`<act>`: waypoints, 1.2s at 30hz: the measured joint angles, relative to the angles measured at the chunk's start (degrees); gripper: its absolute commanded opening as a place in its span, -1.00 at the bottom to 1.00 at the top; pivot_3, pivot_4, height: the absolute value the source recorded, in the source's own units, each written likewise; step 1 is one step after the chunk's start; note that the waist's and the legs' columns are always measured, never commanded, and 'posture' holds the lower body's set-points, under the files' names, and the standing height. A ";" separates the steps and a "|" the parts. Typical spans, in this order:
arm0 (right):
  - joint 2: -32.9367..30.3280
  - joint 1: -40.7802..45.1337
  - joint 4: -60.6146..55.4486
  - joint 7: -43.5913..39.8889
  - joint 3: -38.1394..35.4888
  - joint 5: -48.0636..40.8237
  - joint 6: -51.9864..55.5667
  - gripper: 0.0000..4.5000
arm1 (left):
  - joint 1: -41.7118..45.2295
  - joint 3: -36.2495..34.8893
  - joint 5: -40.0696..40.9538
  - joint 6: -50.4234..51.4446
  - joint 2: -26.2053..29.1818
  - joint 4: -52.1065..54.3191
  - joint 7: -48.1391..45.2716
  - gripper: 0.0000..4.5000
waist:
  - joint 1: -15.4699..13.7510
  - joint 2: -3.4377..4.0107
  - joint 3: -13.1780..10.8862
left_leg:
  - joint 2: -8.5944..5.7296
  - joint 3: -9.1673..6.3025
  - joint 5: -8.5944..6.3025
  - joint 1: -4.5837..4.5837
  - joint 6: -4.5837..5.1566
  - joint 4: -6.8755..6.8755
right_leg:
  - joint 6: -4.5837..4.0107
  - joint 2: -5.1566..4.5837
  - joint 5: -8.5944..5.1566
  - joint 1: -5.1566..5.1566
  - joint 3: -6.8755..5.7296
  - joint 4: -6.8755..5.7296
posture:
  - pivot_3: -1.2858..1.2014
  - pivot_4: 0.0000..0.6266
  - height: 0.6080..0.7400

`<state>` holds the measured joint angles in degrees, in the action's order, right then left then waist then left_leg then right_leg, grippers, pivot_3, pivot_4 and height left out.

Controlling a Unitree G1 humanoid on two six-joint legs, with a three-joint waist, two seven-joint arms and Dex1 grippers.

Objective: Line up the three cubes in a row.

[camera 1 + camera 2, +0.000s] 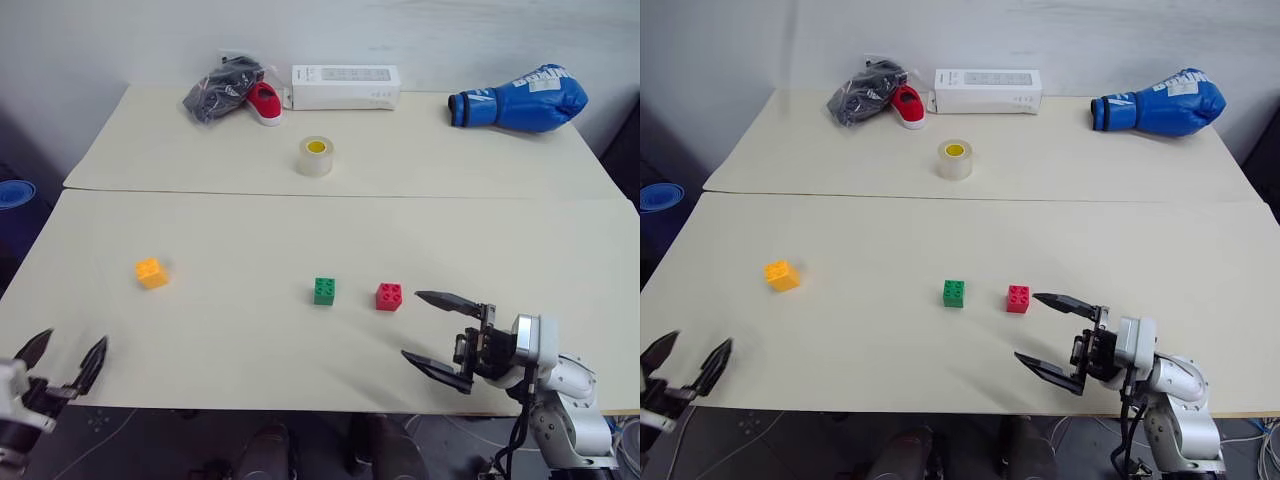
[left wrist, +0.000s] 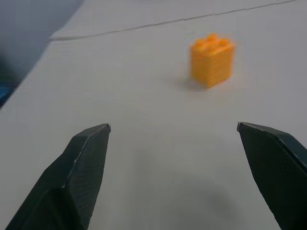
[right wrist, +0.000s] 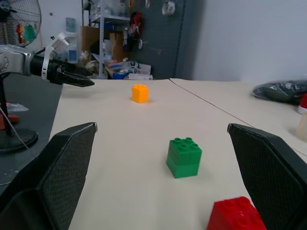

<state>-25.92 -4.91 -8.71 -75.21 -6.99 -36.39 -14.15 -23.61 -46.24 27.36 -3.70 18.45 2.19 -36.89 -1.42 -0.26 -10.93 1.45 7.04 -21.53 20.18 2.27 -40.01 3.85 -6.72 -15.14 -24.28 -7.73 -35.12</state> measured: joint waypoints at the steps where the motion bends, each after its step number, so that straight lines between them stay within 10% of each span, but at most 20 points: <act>1: 0.07 -0.07 0.57 -0.45 0.01 0.02 -0.64 1.00 | -0.56 0.13 0.62 0.22 -1.46 0.80 0.88 0.97 | -0.09 -0.02 0.01 | 0.00 0.00 -0.01 0.01 -0.02 -0.02 | 0.00 -0.01 0.00 0.00 0.00 0.00 | 0.03 -0.52 1.00; 21: 0.27 1.11 9.22 -7.88 0.24 0.47 -5.86 1.00 | 25.58 16.79 -3.36 29.14 -4.59 14.40 40.02 0.97 | 0.12 -0.22 0.17 | 0.05 0.15 0.07 -0.06 -0.33 -0.02 | -0.02 0.18 -0.01 -0.01 0.04 -0.36 | 0.03 -0.52 1.00; 32: 0.25 1.19 6.01 -3.62 0.70 2.10 -4.22 1.00 | 29.25 20.41 -7.63 31.38 -4.25 10.53 42.76 -0.33 | 0.15 -0.23 0.18 | 0.08 0.16 0.10 -0.06 -0.39 -0.02 | -0.02 0.17 -0.01 -0.04 0.05 -0.38 | 0.03 -0.52 1.00; 36: 0.25 1.01 4.13 -1.57 1.22 2.69 -3.18 1.00 | 28.59 19.87 -5.16 32.44 -1.01 10.05 37.12 -0.32 | 0.14 -0.23 0.18 | 0.09 0.16 0.12 -0.04 -0.42 -0.03 | -0.04 0.17 -0.02 -0.07 0.05 -0.39 | 0.03 -0.52 1.00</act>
<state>-25.67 -3.90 -4.58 -76.78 -5.76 -33.70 -17.33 4.98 -26.36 22.21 28.73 17.45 12.24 0.23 -1.28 -0.49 -10.75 1.54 7.20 -21.41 20.14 1.85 -40.04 3.80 -6.55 -15.17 -24.36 -7.68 -35.51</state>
